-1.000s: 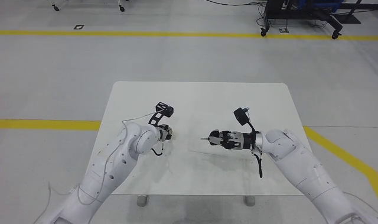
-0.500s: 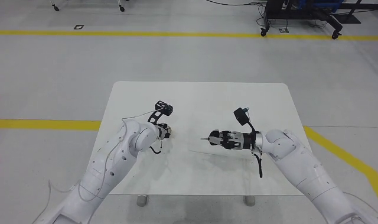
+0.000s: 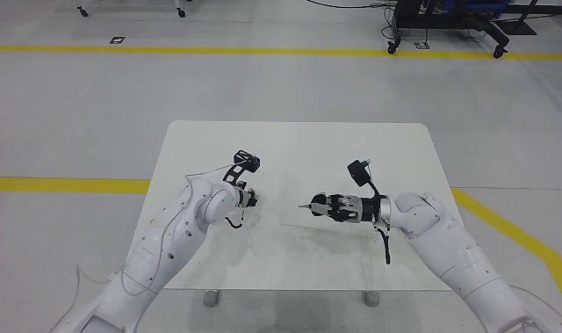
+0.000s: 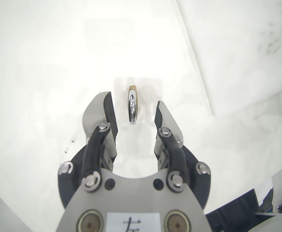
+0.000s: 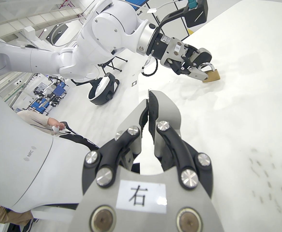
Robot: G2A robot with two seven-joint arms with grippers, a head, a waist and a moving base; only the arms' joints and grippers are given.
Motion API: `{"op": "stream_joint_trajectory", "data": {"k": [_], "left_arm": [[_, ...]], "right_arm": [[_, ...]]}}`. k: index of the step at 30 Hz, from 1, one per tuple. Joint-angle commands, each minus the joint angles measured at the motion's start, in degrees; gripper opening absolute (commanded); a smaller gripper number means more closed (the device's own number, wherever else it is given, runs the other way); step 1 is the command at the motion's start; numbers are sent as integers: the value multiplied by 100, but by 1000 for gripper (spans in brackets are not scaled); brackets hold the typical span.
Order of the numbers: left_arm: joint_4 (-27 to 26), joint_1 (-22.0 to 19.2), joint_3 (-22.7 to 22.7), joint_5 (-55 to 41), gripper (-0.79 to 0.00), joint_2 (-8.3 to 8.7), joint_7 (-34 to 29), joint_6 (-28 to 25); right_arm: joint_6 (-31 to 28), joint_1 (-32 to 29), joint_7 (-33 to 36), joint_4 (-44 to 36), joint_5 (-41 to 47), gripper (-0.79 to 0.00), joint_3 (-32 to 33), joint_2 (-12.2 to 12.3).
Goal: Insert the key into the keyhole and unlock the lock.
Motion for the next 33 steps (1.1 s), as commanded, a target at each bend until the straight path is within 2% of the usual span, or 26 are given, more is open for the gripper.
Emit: {"op": "stream_joint_trajectory", "data": {"k": [1,2,4,5,13,18,22,26,33], "left_arm": [[43,-19,8,6,-453,-15,29,-3],[71,-29,14,6,-477,-22,44,-10],[126,-48,23,4,-600,-38,80,-15],[146,-55,31,10,-785,-46,100,-21],[138,-65,85,229,-785,-80,42,1],[-95,49,-108,272,-785,-39,102,4],[-479,347,-562,-390,-785,33,444,-316],[-1132,805,-1007,-743,-785,172,665,-1176],[-1139,822,-1008,-768,-785,171,701,-1172]], "right_arm": [[0,0,0,0,0,-785,0,0],[0,0,0,0,0,-785,0,0],[0,0,0,0,0,-785,0,0],[0,0,0,0,0,-785,0,0],[0,0,0,0,0,-785,0,0],[0,0,0,0,0,-785,0,0],[0,0,0,0,0,-785,0,0],[0,0,0,0,0,-785,0,0],[0,0,0,0,0,-785,0,0]]}}
